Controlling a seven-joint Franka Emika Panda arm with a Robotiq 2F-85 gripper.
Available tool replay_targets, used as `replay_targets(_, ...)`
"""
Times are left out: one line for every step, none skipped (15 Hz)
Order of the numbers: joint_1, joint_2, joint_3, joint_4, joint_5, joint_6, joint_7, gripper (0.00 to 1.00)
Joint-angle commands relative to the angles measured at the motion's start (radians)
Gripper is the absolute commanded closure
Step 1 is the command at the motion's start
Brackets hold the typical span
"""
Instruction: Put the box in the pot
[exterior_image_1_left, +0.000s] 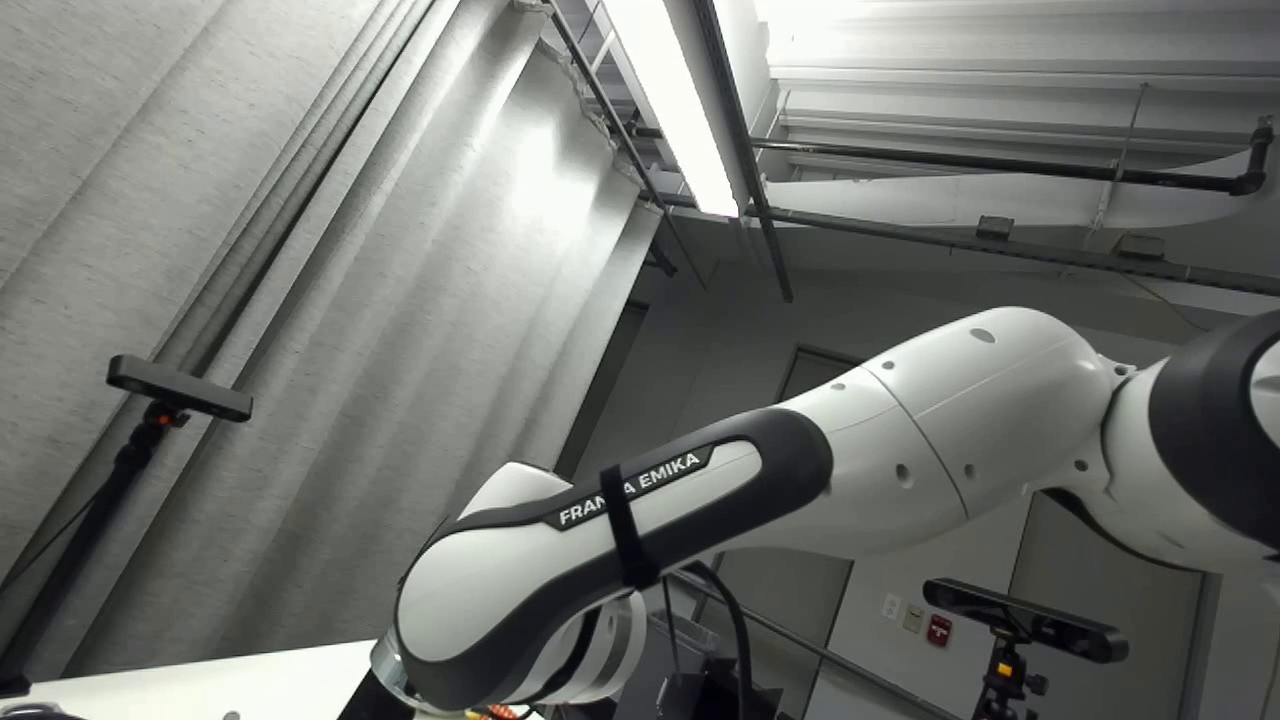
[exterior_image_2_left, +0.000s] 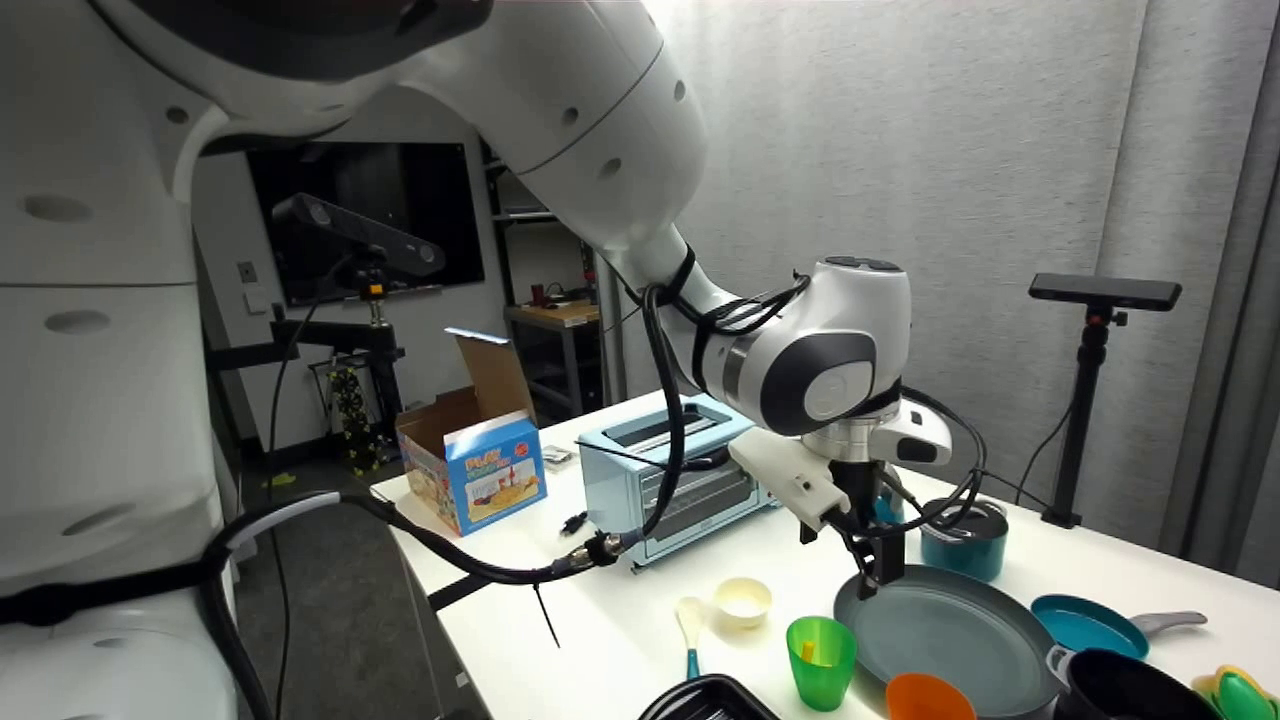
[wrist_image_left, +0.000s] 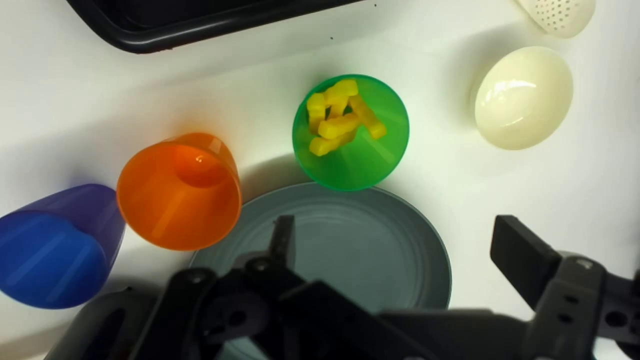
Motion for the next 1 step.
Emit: replay_targets(-0.007, -0.001, 0.007, 0.002, -0.003, -0.003, 0.003, 0.00)
